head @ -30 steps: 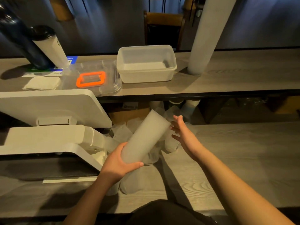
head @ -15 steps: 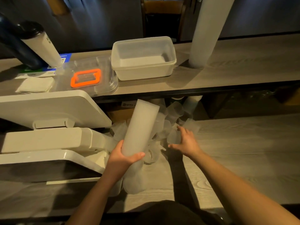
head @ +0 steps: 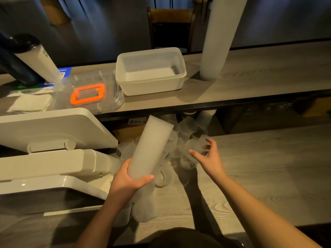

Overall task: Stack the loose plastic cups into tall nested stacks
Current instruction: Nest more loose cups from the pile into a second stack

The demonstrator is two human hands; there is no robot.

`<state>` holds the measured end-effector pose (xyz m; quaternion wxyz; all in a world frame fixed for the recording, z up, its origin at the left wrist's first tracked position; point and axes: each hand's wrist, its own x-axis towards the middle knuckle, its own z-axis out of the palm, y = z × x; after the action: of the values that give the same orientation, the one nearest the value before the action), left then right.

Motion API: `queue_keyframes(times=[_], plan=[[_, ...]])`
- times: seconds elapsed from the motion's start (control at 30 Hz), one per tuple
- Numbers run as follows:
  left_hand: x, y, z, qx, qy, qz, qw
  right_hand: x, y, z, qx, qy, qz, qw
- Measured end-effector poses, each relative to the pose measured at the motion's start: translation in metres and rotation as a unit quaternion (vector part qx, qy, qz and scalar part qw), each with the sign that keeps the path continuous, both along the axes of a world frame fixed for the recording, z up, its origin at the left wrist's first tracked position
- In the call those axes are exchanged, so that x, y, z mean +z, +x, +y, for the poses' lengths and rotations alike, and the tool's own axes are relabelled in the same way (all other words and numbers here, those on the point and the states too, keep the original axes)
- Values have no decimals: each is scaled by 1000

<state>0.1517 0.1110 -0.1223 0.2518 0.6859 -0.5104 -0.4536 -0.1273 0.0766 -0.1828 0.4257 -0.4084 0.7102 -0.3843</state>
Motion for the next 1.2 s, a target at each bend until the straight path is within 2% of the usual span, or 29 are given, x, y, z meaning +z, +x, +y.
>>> queue_keyframes(times=[0.17, 0.3, 0.6, 0.8, 1.07, 1.2], plan=[[-2, 4, 3, -31, -21, -32, 999, 39, 1, 2, -49, -68, -107, 991], [-2, 9, 5, -60, -31, -54, 996, 69, 3, -3, -37, -112, -164, 979], [0, 9, 11, -123, -66, -109, 984, 106, 15, 0, 9, -147, -139, 979], [3, 12, 13, -153, -80, -129, 976, 108, 10, 6, 49, -145, -72, 986], [5, 6, 16, -157, -86, -119, 977, 108, 21, 12, 197, -44, -86, 976], [4, 5, 18, -135, -83, -107, 981, 96, 20, 12, 140, -45, -109, 983]])
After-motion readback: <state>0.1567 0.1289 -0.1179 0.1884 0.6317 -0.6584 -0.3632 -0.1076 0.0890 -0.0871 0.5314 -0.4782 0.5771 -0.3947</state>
